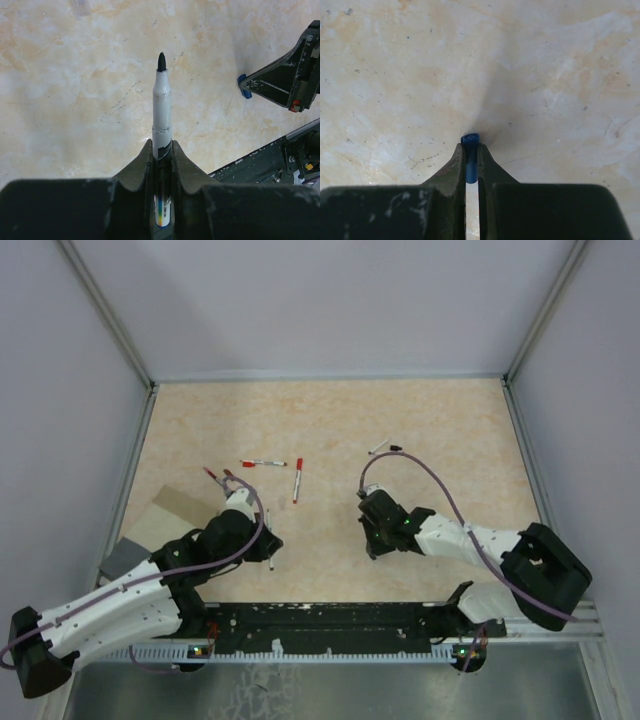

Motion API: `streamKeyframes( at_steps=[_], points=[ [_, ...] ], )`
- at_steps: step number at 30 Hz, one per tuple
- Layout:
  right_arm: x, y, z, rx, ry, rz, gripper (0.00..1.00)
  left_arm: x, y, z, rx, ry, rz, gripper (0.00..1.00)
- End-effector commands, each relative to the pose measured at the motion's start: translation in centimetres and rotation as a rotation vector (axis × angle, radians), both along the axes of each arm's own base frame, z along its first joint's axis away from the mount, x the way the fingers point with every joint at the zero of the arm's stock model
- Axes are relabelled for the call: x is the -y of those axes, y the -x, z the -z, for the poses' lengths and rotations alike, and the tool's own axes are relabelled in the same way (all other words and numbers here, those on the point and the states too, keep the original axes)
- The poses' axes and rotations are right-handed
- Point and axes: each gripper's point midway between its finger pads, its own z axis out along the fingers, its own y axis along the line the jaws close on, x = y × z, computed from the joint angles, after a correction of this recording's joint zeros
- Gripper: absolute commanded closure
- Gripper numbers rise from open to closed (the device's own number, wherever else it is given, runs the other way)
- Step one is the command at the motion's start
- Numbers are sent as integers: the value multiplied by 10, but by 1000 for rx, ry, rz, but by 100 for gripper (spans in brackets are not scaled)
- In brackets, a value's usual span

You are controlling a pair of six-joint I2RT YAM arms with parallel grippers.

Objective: Insert the pens into the pen caps
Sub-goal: Pick up the pen cap from the center of the board.

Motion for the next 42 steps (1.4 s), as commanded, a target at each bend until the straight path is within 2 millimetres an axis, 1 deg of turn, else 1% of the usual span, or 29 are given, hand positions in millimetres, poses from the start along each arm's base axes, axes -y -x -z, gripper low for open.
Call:
streamKeyframes(
  at_steps=[1,3,5,7,9,14,15,18,23,26,28,30,32,37,38,42],
  points=[
    [9,-19,-17,154,-39,70,100,4,-6,-17,37,31,-8,98],
    [17,-22,-19,194,-49,122,100,0,-8,-17,38,20,-26,98],
    [30,-26,-21,223,-30,208,100,-3,-8,-18,39,13,-37,98],
    [42,-26,-24,222,0,295,100,-4,-8,-19,41,11,-44,97],
    [49,-24,-26,218,17,328,100,-5,-8,-18,41,12,-46,97],
    [41,-21,-30,213,-45,296,100,-5,-8,-18,38,12,-47,97],
    [38,-20,-30,212,-61,269,100,-5,-8,-18,37,11,-48,97],
    [35,-19,-29,202,-75,248,100,-8,-8,-19,37,8,-58,97],
    [44,-23,-32,231,-51,298,100,-11,-8,-20,45,9,-63,96],
    [37,-24,-39,251,-109,281,100,-10,-7,-20,48,6,-57,96],
    [35,-25,-44,271,-159,307,100,-9,-8,-20,51,6,-49,97],
    [34,-24,-48,281,-203,335,100,-5,-7,-21,57,6,-26,97],
    [28,-22,-54,282,-258,325,100,0,-7,-21,62,6,4,98],
    [-1,-13,-70,284,-422,183,100,23,-5,-21,74,32,114,100],
    [-6,-12,-75,293,-454,154,100,30,-5,-21,72,46,137,100],
    [-22,-3,-92,321,-568,53,100,59,-1,-13,15,78,230,100]
  ],
)
